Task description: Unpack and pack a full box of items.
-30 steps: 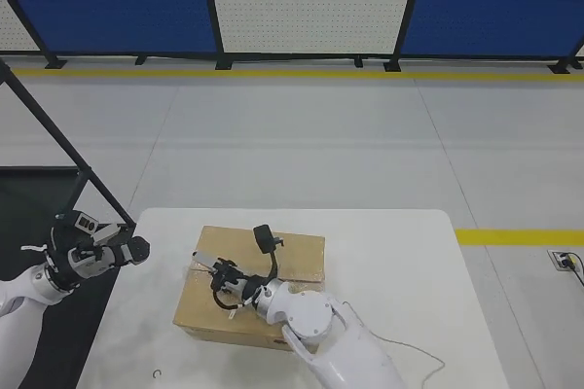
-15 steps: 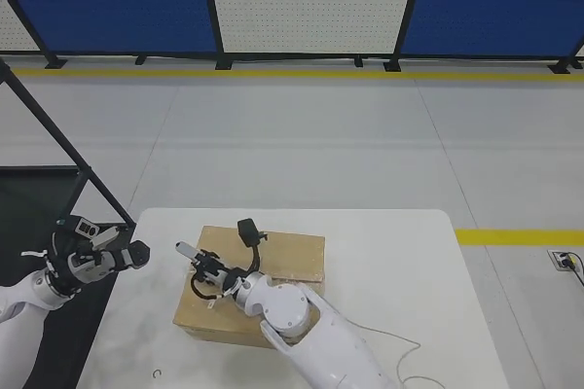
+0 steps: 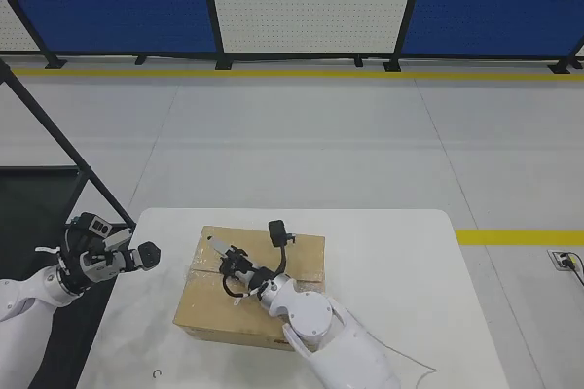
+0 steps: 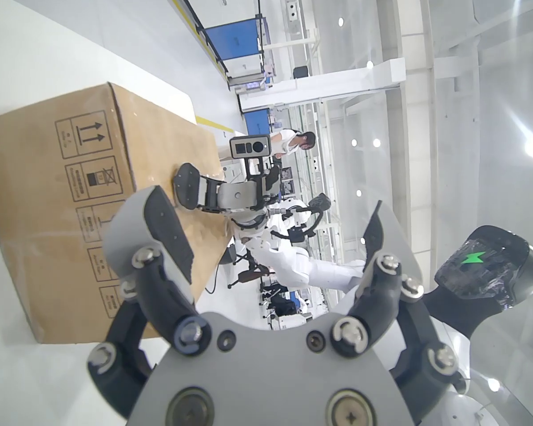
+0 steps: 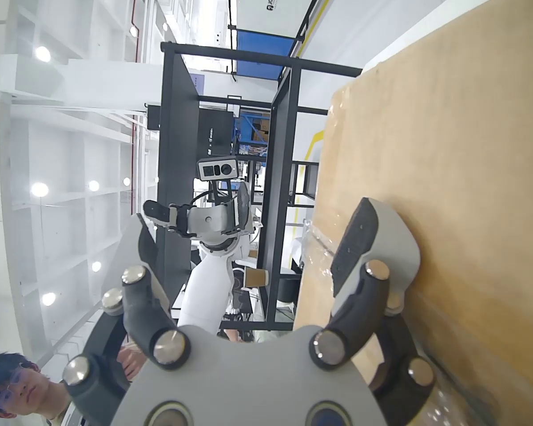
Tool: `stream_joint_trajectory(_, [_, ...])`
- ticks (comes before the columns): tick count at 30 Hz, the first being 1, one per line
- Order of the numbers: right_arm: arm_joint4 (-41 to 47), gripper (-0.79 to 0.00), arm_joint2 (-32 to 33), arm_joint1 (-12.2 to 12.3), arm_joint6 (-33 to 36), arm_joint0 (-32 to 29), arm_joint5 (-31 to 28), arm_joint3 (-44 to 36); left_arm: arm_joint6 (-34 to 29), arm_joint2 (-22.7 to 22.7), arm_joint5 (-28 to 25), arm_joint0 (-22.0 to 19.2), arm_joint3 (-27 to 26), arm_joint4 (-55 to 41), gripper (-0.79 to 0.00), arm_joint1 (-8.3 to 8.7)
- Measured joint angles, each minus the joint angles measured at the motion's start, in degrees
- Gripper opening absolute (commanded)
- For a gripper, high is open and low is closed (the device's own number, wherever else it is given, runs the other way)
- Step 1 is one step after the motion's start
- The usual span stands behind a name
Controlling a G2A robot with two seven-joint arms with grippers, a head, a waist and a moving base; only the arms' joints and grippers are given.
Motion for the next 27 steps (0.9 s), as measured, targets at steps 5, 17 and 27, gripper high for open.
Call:
stream_joint_trajectory(5, [-4.3,0.000,6.0,2.7,1.3,-8.1,2.5,-11.1,-0.2,0.8,0.2,-0.6,-0.5,0.6,0.000,-0.30])
stream_joint_trajectory(17, [-8.7,0.000,18.6,6.6,3.0,-24.9,6.7,-32.9,-0.5,2.6,0.5,-2.1,-0.9,1.9,0.000,-1.03])
stream_joint_trajectory(27, [-7.1,0.000,24.2,8.1,3.9,-30.4,6.8,-36.5,-0.4,3.3,0.4,-2.6,-1.5,2.9,0.000,-1.25])
